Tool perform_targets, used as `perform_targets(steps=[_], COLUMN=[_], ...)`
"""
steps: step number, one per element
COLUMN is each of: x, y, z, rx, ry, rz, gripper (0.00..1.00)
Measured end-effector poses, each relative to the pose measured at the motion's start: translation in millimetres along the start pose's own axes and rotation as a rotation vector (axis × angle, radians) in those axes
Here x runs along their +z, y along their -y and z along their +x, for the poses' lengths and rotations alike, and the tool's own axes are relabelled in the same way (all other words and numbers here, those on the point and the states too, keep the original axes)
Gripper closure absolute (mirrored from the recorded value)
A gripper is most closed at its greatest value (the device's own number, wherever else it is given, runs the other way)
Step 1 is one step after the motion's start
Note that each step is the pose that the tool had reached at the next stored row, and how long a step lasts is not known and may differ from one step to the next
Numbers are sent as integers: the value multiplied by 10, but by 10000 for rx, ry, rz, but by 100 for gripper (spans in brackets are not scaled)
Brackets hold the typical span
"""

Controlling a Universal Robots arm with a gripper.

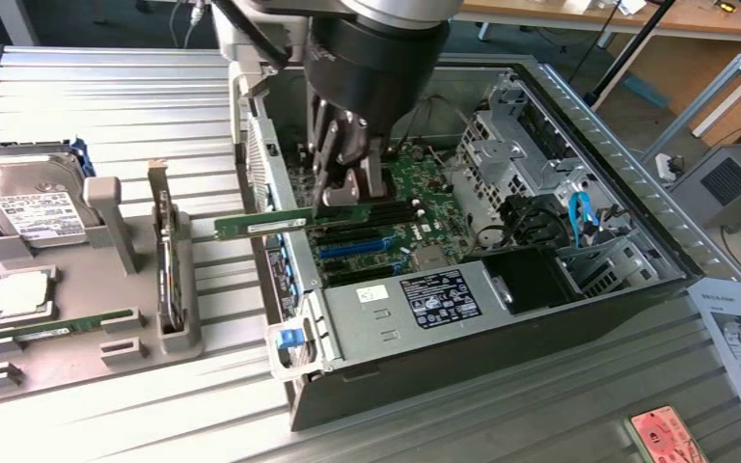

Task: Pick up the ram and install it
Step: 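Pick up the ram and move it above insertion slot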

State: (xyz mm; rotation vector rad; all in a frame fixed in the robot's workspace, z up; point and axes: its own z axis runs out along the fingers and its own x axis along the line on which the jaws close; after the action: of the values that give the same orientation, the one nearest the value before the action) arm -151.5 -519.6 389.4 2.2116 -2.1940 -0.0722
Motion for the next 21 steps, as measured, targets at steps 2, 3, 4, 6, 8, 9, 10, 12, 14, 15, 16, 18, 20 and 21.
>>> perform_targets(steps=[2,3,4,6,8,9,10,12,14,15,16,18,20,21], x=[-3,-4,-6,-9,-12,-13,-14,-17,-20,-21,-22,-25,-28,-30], y=[55,83,115,181,233,253,280,331,384,415,440,490,549,583], z=[0,1,1,1,2,2,2,3,3,3,3,4,4,5], rx=[0,1,0,0,0,1,1,-1,0,0,1,0,0,0], ry=[-1,0,-1,0,0,0,0,0,0,-1,0,0,0,0], rz=[-3,-4,-6,-9,-12,-13,-14,-16,-18,-20,-20,-23,-26,-27], gripper=[88,88,88,88,88,88,88,88,88,88,88,88,88,88])
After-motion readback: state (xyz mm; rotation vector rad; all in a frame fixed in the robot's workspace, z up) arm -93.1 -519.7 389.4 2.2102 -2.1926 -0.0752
